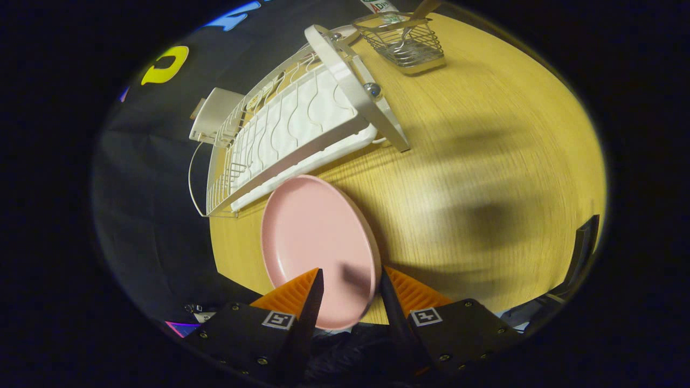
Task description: Take the plate from the dish rack, then take the spoon from the basket and place it into the plate.
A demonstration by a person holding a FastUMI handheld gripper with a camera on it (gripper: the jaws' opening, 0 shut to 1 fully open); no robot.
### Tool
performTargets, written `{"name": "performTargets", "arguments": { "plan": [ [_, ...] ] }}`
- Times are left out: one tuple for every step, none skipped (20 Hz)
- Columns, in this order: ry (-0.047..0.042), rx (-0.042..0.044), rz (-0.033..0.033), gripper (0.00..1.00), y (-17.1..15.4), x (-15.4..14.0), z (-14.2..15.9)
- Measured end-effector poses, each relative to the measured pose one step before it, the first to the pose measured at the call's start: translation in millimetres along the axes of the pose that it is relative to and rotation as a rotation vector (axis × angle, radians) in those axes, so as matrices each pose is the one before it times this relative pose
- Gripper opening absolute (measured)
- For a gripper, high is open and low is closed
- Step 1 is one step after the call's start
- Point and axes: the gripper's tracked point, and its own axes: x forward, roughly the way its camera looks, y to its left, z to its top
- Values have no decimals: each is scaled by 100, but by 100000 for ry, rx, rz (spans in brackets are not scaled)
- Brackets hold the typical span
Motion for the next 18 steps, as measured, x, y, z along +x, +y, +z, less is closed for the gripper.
{"name": "performTargets", "arguments": {
  "plan": [
    [-998, 342, 198, 63, -78, -351, 360],
    [-1195, -11, 8, 63, -82, -329, 244],
    [-1469, -239, -549, 63, -272, -247, 390],
    [-1720, -316, -743, 63, -243, -227, 458],
    [-2250, -62, -984, 63, -288, -205, 605],
    [-2848, 254, -1238, 63, -380, -242, 613],
    [-3236, 676, -1857, 63, -584, -409, 779],
    [-3881, 1030, -2337, 63, -758, -364, 845],
    [-4122, 1113, -2692, 63, -846, -288, 1005],
    [-4354, 923, -3207, 63, -906, -169, 939],
    [-4320, 1011, -2330, 63, -808, -163, 1186],
    [-4298, 1716, -1889, 63, -687, -233, 1173],
    [-4632, 2177, -1394, 63, -554, -153, 1131],
    [-4337, 1765, -1164, 63, -417, -15, 1226],
    [-5071, 1435, -1111, 63, -493, -3, 1327],
    [-4933, 984, -93, 63, -122, 117, 1288],
    [-5791, 1148, 733, 63, 200, 165, 1423],
    [-6178, 636, 1031, 63, 304, 276, 1547]
  ]
}}
